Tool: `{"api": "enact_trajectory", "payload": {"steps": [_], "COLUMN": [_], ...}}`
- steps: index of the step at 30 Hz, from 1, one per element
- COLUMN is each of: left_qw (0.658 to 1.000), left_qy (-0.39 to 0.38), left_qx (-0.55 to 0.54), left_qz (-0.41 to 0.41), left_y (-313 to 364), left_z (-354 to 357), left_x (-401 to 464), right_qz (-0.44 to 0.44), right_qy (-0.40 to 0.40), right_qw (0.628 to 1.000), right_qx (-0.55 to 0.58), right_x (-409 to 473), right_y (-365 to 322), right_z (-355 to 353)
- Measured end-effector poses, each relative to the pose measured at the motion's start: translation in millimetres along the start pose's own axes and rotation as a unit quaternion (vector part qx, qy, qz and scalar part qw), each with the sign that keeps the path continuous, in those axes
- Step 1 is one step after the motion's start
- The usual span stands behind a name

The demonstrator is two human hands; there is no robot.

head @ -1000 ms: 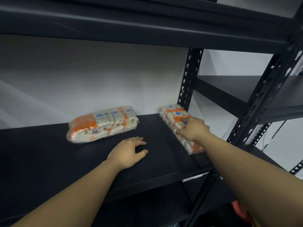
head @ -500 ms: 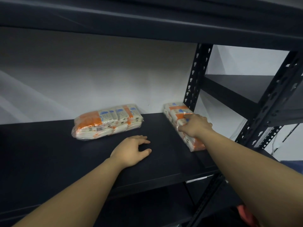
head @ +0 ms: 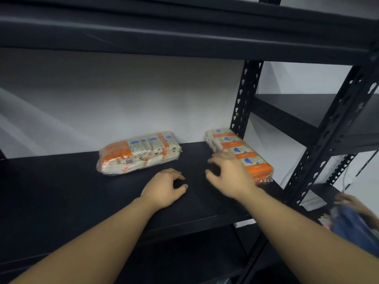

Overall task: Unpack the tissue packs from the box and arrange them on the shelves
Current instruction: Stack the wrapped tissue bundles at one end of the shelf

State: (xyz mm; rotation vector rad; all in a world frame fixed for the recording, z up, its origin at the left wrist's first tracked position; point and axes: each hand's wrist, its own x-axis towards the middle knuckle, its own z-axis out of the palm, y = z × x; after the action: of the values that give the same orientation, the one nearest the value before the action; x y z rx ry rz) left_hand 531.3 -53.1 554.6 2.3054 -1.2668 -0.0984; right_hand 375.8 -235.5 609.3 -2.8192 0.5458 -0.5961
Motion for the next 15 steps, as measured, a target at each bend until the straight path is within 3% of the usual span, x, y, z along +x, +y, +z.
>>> {"api": "enact_trajectory", "payload": {"steps": [4,6,12,15], "left_qw": [1.0,1.0,0.999,0.999], "left_qy": [-0.013,-0.025,-0.031,-0.029], "left_qx": [0.007,0.009,0.0,0.045], "left_qz": [-0.006,-0.008,-0.012,0.006], "left_y": [-8.8,-14.3,-17.6,-16.8], "left_z": [-9.0,-13.8,-27.4,-28.9], "left_x": [-18.0,-31.7,-84.5,-118.2], "right_qz": [0.046,0.07,0.066,0.05], "right_qy": [-0.102,-0.134,-0.087,-0.051], "right_qw": [0.992,0.988,0.993,0.997], "right_qx": [0.063,0.042,0.034,0.018], "right_x": [-27.2,-32.5,-39.7,-63.3], "right_y": [-20.3,-20.3,-22.6,-31.3], "right_z": [35.2,48.2,50.3,57.9]}}
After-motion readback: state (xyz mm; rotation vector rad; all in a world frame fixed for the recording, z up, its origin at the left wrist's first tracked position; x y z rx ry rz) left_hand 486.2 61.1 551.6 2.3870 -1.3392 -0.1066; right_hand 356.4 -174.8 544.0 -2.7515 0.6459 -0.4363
